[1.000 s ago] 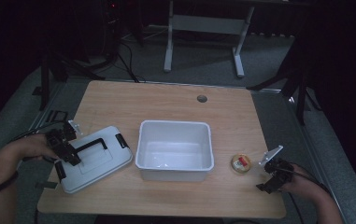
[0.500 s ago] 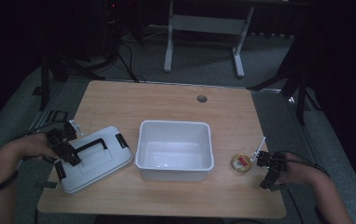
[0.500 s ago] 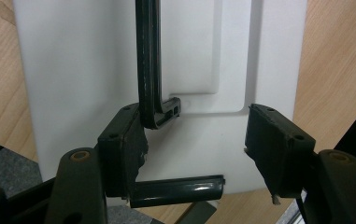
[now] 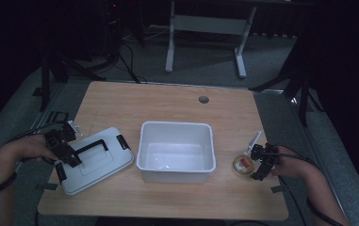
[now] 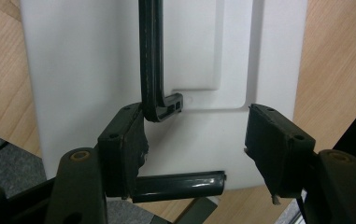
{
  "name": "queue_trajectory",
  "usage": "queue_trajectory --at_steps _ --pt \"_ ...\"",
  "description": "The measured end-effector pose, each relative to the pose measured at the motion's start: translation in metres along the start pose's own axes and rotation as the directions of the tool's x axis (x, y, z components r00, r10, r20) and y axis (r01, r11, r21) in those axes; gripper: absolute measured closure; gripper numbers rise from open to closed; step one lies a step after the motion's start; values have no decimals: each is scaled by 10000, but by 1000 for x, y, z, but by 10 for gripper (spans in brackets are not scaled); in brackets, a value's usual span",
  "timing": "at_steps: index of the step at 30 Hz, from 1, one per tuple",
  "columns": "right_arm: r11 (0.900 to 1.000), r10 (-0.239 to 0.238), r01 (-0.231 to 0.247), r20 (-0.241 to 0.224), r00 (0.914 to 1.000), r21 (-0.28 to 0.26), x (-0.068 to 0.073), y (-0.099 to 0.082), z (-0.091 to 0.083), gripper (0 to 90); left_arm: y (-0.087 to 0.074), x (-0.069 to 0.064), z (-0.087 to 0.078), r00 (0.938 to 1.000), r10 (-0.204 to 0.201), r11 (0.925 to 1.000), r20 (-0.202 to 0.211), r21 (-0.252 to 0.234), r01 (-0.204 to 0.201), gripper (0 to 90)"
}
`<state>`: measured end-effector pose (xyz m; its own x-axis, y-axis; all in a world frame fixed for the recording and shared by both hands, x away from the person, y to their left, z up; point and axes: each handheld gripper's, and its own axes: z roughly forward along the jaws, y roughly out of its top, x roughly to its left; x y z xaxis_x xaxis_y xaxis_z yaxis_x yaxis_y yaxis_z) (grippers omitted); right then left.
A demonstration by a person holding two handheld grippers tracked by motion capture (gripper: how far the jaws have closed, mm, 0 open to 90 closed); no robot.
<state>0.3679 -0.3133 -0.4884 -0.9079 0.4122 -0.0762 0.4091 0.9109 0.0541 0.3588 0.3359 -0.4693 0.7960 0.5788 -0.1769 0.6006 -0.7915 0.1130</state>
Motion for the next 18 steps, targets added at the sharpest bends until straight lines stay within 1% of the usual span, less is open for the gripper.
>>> queue_trajectory --at_steps 2,5,7,9,12,14,17,18 --pt "9997 -226 226 -55 9997 34 0 5 3 91 0 -1 1 10000 41 10000 47 35 -41 374" --pt "9983 -589 589 121 9982 11 0 12 7 91 1 0 1 10000 51 10000 69 28 -51 373" --pt "9961 -880 882 212 9959 -86 -1 16 10 91 1 0 1 10000 44 10000 76 28 -44 374" --pt "9939 -1099 1099 146 9938 43 -1 20 13 91 1 0 2 10000 29 10000 88 38 -29 374" --pt "9894 -1451 1450 221 9892 58 -1 26 14 91 2 0 2 9999 43 10000 112 47 -44 374" --pt "9904 -1382 1382 142 9903 -1 -2 30 15 91 2 1 3 9999 28 10000 138 59 -29 374" --pt "9903 -1391 1392 162 9901 -14 -4 34 16 91 2 1 3 9999 31 10000 143 83 -32 374" --pt "9903 -1388 1388 -7 9903 18 -6 35 17 91 2 1 3 9999 33 10000 152 63 -34 374"
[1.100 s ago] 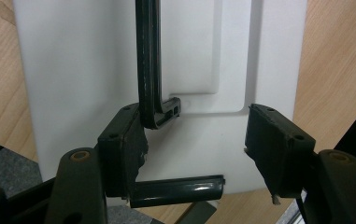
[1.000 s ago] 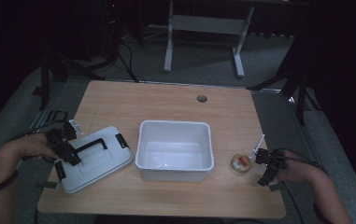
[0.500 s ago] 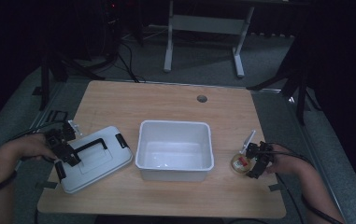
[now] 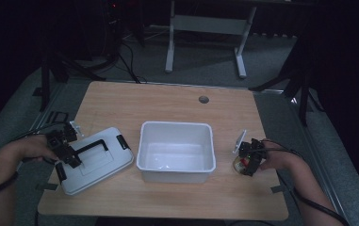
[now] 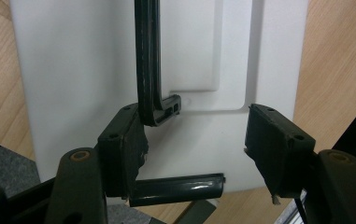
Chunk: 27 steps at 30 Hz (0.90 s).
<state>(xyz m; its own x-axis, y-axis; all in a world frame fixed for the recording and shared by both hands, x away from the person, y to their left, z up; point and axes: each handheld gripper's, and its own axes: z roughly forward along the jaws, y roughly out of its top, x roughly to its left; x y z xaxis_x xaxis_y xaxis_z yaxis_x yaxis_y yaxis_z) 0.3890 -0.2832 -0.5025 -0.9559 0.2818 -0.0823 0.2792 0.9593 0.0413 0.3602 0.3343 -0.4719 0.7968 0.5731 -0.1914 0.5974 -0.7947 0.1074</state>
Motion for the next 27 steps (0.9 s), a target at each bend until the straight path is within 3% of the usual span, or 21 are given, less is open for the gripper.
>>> queue_trajectory --at_steps 5,6,12,20,27 --pt "9970 -775 775 37 9970 38 1 3 4 106 -1 0 0 10000 -52 10000 44 -25 52 374" --pt "9949 -1002 999 253 9946 144 2 4 5 123 -1 0 -1 10000 -59 10000 44 -9 59 374" --pt "9805 -1936 1922 325 9805 408 5 6 9 148 -2 0 -1 10000 -56 10000 67 19 56 374" --pt "9693 -2361 2358 -41 9717 697 4 12 18 198 -1 0 -2 9999 -33 10000 96 31 33 374" --pt "9612 -2595 2614 -333 9652 879 9 14 7 202 -4 0 -4 9999 -53 10000 104 -36 54 374"
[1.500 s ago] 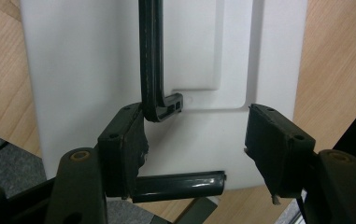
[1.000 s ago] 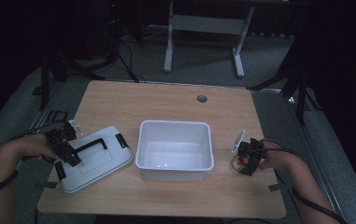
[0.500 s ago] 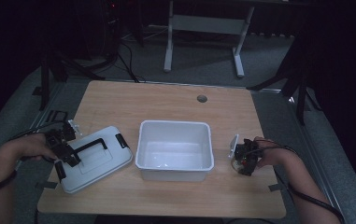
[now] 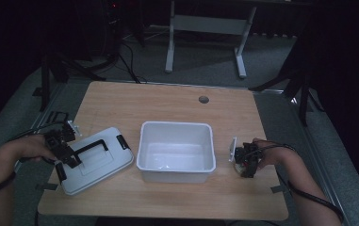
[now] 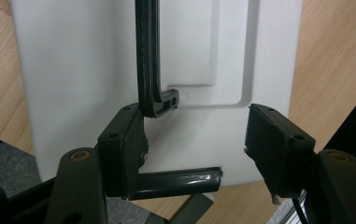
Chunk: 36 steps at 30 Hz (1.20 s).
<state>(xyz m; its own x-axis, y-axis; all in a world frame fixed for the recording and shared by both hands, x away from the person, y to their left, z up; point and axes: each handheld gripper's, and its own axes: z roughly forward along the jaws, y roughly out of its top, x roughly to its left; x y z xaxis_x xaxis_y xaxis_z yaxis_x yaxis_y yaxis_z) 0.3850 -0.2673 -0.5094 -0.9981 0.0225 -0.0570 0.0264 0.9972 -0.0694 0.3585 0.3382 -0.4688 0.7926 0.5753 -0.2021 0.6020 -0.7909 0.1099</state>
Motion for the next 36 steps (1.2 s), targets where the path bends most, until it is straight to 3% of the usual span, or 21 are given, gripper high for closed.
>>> queue_trajectory --at_steps 8,10,17,29,36 --pt "10000 47 -47 437 9990 -16 4 6 -38 203 1 -2 -2 10000 69 10000 -22 37 -69 374" --pt "9997 241 -240 606 9979 -26 4 9 -48 203 2 -2 -2 10000 91 9999 -40 57 -90 374" --pt "9996 263 -252 933 9953 -122 6 24 -85 203 3 -3 -2 9999 121 9999 -60 115 -121 374" --pt "9980 -433 494 1457 9884 -389 19 61 -137 204 5 -5 -5 9997 191 9997 -138 176 -188 375" --pt "9933 -973 1054 1466 9844 -483 21 88 -150 204 5 -6 -6 9997 194 9996 -123 213 -192 375"
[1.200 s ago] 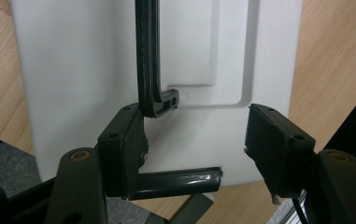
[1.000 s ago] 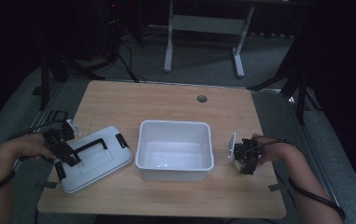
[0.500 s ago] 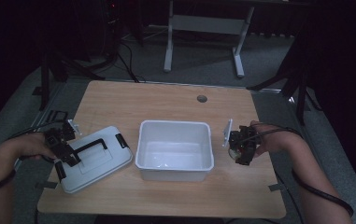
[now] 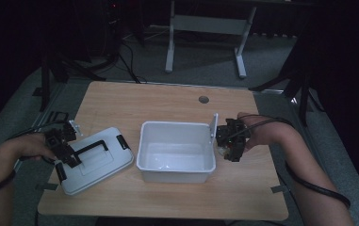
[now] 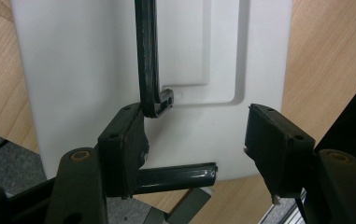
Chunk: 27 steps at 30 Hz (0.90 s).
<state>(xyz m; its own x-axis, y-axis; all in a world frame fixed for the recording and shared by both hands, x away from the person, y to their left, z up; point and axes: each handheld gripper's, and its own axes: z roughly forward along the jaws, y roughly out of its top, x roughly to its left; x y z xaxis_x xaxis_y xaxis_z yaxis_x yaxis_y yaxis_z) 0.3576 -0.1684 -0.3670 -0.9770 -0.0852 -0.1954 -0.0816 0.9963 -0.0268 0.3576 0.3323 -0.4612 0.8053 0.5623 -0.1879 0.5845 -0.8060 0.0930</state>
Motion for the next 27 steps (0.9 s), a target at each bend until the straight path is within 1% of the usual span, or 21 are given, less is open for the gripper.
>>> queue_trajectory --at_steps 1,3,6,7,9,13,15,21,27 --pt "10000 23 -23 -1 10000 15 -1 4 0 204 0 0 0 10000 -2 10000 -4 -6 2 375" --pt "9999 -146 146 40 9999 -33 -1 11 -1 203 -1 0 0 10000 -30 10000 17 -19 30 375" --pt "9992 -344 344 14 9994 -202 -2 24 -1 204 -2 0 0 10000 -29 10000 31 1 29 375" --pt "9991 -361 360 -60 9993 -232 -2 28 -1 203 -2 0 0 10000 -22 10000 20 5 22 375" --pt "9984 -491 490 -39 9988 -280 -2 36 0 203 -2 0 0 10000 -35 10000 42 -7 35 375" --pt "9962 -837 834 -102 9964 -264 -2 52 2 204 -2 1 0 10000 -16 10000 26 58 16 375" --pt "9953 -933 931 -48 9956 -259 -2 59 4 204 -3 1 1 10000 -40 10000 55 58 40 375" --pt "9929 -1152 1145 -191 9932 -333 -2 71 12 204 -5 1 0 10000 -65 10000 44 55 65 375" --pt "9927 -1181 1173 -310 9925 -263 -3 76 24 204 -6 1 0 10000 -68 9999 30 76 67 375"
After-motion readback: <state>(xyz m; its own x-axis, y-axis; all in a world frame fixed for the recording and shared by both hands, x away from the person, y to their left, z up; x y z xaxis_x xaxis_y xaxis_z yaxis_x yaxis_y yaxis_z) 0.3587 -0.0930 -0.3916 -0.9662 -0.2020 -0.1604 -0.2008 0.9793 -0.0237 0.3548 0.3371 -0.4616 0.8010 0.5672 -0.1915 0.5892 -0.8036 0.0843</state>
